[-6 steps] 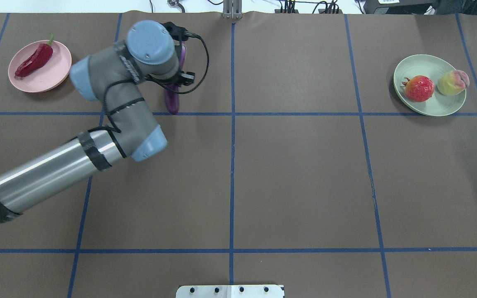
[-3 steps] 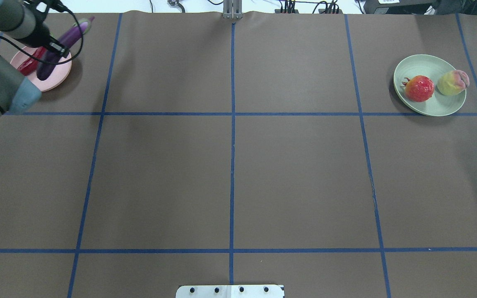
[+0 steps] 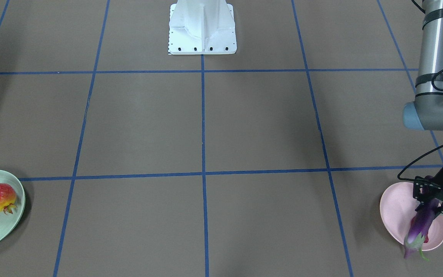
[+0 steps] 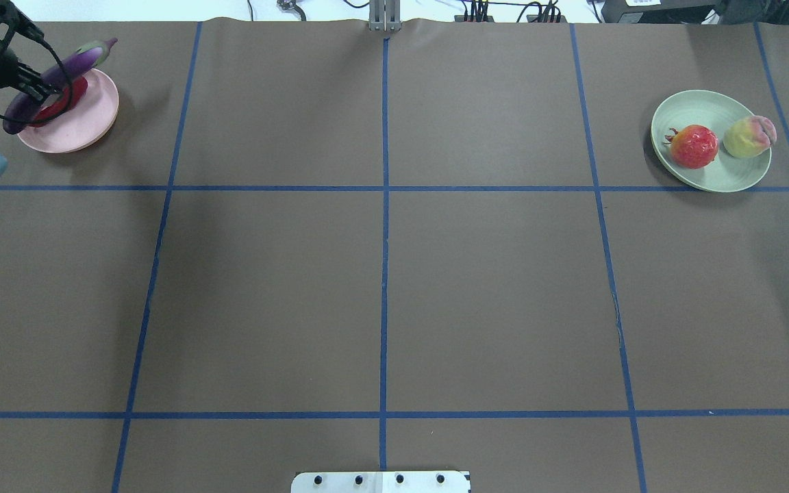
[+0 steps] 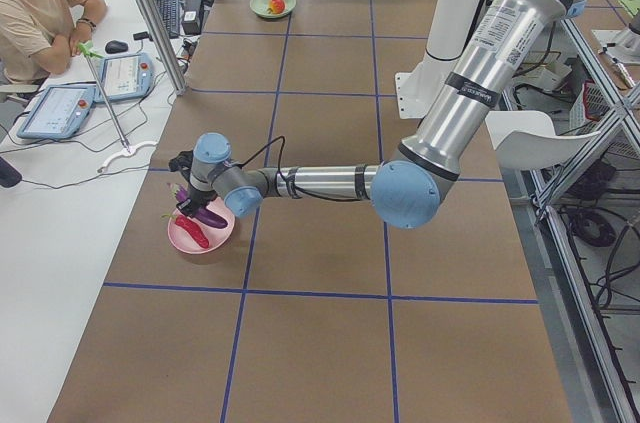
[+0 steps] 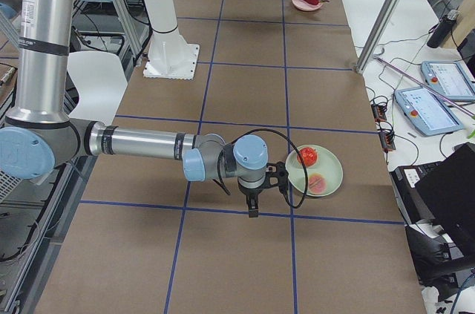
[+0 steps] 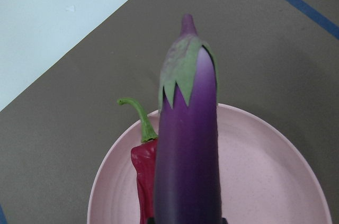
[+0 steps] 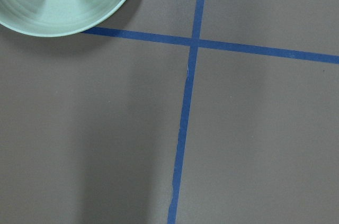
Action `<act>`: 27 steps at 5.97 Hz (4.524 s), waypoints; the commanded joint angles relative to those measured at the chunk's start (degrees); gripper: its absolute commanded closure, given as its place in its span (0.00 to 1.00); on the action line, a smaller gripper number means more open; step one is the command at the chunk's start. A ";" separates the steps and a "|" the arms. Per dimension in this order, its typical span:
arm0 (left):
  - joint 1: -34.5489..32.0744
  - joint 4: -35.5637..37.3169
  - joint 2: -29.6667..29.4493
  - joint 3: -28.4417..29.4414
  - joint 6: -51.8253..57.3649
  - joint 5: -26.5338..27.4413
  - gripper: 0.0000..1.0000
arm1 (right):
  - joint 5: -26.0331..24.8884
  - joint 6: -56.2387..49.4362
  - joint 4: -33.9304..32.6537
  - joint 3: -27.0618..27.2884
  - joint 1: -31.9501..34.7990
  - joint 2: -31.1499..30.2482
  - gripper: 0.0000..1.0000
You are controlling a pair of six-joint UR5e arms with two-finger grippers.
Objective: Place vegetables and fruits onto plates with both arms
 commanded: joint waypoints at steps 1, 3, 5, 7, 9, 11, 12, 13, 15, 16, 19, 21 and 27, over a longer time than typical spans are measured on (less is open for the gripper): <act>1.38 -1.24 -0.15 0.10 -0.27 -0.01 0.01 | 0.00 0.00 0.00 0.14 0.00 0.00 0.00; 1.29 -0.46 0.20 -2.16 -5.77 -0.27 0.00 | 0.00 0.00 0.00 -0.04 0.00 0.00 0.00; -3.94 6.35 0.64 -4.71 -5.64 -8.04 0.00 | 0.00 0.00 0.00 -0.04 0.00 0.00 0.00; -10.54 19.80 6.48 -15.66 -1.80 -9.85 0.00 | 0.00 -0.08 0.00 -0.04 0.00 0.00 0.00; -15.56 24.56 14.77 -20.28 -1.24 -8.97 0.00 | 0.00 -0.08 0.00 0.05 0.00 0.09 0.00; -16.73 32.10 16.98 -20.47 1.47 -7.99 0.00 | 0.00 -0.08 0.00 0.23 0.00 0.09 0.00; -16.90 40.68 17.25 -20.55 3.92 -8.18 0.00 | 0.00 0.00 0.00 0.31 0.00 0.09 0.00; -17.68 46.95 18.38 -21.77 5.43 -8.79 0.00 | 0.00 0.00 0.09 0.31 0.00 0.09 0.00; -18.48 50.41 34.06 -39.45 6.85 -16.05 0.00 | 0.00 -0.61 0.18 0.49 0.00 0.09 0.00; -18.48 51.05 37.87 -44.41 6.94 -16.35 0.00 | -0.17 -1.22 0.09 0.84 0.00 0.09 0.00; -18.48 50.88 38.08 -44.20 6.33 -15.92 0.00 | -0.62 -2.45 0.00 1.90 0.70 -1.05 0.00; -20.15 50.44 37.82 -44.02 5.71 -15.92 0.00 | -0.53 -2.55 0.09 1.37 0.62 -1.23 0.00; -20.07 50.09 38.17 -44.11 5.88 -15.65 0.00 | -0.09 -2.46 0.00 1.11 0.53 -1.32 0.00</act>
